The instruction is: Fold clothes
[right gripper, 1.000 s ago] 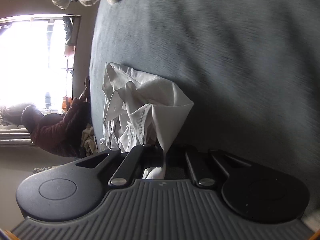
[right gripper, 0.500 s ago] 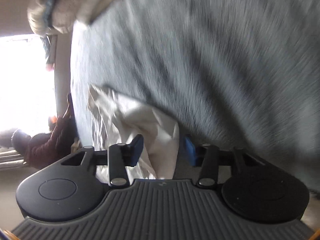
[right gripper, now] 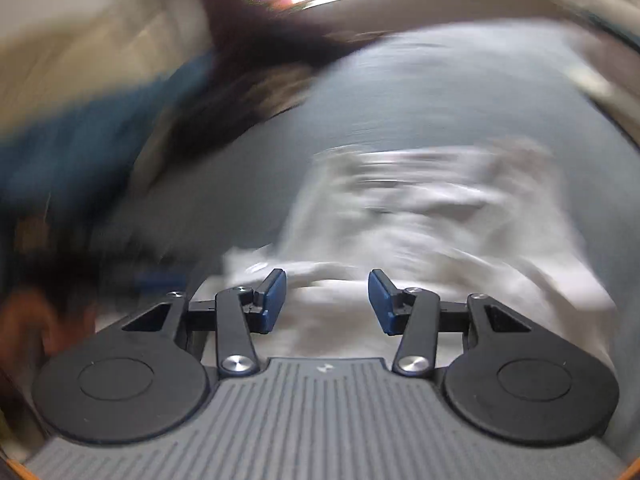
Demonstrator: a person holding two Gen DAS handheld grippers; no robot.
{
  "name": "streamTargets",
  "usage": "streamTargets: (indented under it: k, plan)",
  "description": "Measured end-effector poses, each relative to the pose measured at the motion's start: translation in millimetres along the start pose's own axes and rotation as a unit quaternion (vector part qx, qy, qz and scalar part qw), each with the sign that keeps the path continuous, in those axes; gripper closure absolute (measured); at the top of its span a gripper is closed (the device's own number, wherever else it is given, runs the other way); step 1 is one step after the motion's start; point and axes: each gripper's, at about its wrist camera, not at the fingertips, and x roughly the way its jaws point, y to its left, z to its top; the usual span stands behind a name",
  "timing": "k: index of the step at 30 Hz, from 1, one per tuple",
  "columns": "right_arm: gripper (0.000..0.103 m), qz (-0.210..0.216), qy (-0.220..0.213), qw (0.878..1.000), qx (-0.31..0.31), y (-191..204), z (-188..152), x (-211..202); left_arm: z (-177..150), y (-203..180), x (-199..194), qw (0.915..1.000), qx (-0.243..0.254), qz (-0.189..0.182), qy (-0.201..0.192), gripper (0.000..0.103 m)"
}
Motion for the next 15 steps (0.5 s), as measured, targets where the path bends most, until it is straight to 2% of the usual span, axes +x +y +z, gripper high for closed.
streamTargets:
  k: [2, 4, 5, 11, 13, 15]
  plan:
    - [0.058, 0.009, 0.024, 0.994, -0.102, 37.4, 4.6, 32.6, 5.7, 6.3, -0.4, 0.9998, -0.015, -0.004, -0.008, 0.053]
    - [0.057, 0.009, 0.044, 0.979, -0.200, 71.1, -1.7, 57.3, 10.1, 13.2, 0.8, 0.9996, -0.027, -0.007, -0.008, 0.053]
    - [0.056, 0.009, 0.051, 0.972, -0.230, 83.2, -4.0, 68.1, 12.2, 16.4, 1.8, 0.9994, -0.032, -0.008, -0.008, 0.053]
    - [0.056, 0.014, 0.098, 0.944, -0.315, 107.5, -16.0, 112.6, 20.0, 33.6, 14.9, 0.9982, -0.058, -0.013, 0.005, 0.053]
    - [0.057, 0.011, 0.107, 0.941, -0.321, 107.6, -17.0, 122.8, 21.2, 41.4, 16.0, 0.9977, -0.065, -0.018, 0.009, 0.053]
    - [0.074, 0.011, 0.112, 0.943, -0.315, 104.5, -13.5, 132.4, 22.6, 45.1, 20.0, 0.9974, -0.068, -0.023, 0.011, 0.053]
